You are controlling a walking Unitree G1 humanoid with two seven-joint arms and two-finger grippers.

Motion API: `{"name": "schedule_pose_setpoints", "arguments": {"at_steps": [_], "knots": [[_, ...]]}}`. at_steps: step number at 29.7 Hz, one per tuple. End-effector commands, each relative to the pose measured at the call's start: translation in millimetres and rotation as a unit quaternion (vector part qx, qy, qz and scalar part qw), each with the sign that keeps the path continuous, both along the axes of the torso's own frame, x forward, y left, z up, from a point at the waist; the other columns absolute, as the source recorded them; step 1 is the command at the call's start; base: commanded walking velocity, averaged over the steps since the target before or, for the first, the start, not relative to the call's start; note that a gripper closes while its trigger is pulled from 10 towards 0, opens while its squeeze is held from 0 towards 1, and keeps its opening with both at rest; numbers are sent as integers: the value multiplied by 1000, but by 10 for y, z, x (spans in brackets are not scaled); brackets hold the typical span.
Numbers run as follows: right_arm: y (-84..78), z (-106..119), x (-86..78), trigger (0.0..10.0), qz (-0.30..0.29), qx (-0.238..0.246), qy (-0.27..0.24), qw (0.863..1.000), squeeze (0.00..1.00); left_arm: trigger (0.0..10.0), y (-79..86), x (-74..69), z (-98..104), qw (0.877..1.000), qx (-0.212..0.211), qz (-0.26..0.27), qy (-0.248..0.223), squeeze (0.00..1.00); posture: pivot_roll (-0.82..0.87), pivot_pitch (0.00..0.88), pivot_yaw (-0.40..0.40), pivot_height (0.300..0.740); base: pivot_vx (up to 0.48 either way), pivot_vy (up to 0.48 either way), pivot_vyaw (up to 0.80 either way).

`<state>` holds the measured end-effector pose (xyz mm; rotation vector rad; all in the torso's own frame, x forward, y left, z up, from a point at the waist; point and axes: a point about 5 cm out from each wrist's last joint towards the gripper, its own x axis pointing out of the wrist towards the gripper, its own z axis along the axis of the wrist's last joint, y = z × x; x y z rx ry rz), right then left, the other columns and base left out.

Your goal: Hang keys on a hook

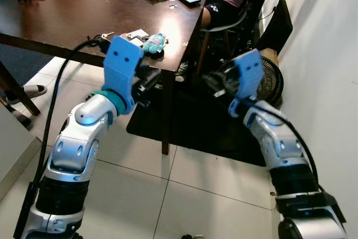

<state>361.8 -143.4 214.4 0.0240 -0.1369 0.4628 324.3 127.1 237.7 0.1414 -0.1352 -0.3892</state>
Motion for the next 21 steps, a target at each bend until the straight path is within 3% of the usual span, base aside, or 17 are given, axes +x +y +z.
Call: {"name": "schedule_pose_setpoints", "arguments": {"at_steps": [1, 10, 21], "knots": [[41, 83, -2, 10000, 6, 21, -11, 1000, 0, 10000, 28, 31, 11, 1000, -11, 11, 1, 0, 84, 0, 65, 740, 0, 0, 0], [146, 61, -50, 10000, 28, 24, -10, 999, 0, 10000, 83, 63, 14, 999, -7, 37, -3, 0, 87, 0, 62, 740, 0, 0, 0], [192, 14, -74, 10000, 31, 20, -6, 999, 0, 10000, 118, 101, 2, 998, -2, 56, -8, 0, 85, 0, 65, 740, 285, 0, 0]]}}
